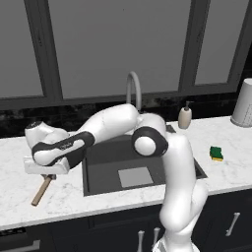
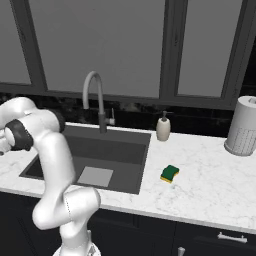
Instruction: Pick the pan and sponge and place them into the sink. Then turn on the water.
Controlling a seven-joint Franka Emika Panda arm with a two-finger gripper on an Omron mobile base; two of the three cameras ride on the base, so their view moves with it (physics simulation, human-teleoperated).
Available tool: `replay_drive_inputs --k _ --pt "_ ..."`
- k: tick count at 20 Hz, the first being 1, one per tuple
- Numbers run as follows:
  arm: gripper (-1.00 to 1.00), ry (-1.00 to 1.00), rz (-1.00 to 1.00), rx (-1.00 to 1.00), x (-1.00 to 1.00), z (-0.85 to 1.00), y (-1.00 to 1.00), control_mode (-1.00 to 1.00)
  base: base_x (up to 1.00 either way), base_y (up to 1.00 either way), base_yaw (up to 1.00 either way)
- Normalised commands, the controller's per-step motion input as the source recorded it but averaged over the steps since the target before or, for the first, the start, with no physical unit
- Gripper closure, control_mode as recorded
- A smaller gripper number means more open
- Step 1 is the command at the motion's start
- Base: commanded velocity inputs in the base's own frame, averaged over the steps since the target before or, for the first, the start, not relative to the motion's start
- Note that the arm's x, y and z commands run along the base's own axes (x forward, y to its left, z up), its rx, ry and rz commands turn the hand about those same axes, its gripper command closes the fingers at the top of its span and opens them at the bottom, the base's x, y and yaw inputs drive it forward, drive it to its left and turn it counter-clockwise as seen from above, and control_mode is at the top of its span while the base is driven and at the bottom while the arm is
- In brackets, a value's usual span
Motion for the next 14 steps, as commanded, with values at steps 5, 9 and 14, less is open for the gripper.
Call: replay_drive_inputs --k 5,9,14 --pt "1.00 0.00 -0.29 0.11 -0.04 0.29 -0.73 -1.00 0.00 0.00 0.00" --pt "1.00 0.00 -0.29 0.03 0.00 0.10 -0.64 -1.00 0.00 0.00 0.00" --pt "1.00 0.00 -0.29 0.00 0.07 0.00 -0.54 -1.00 0.00 0.00 0.00"
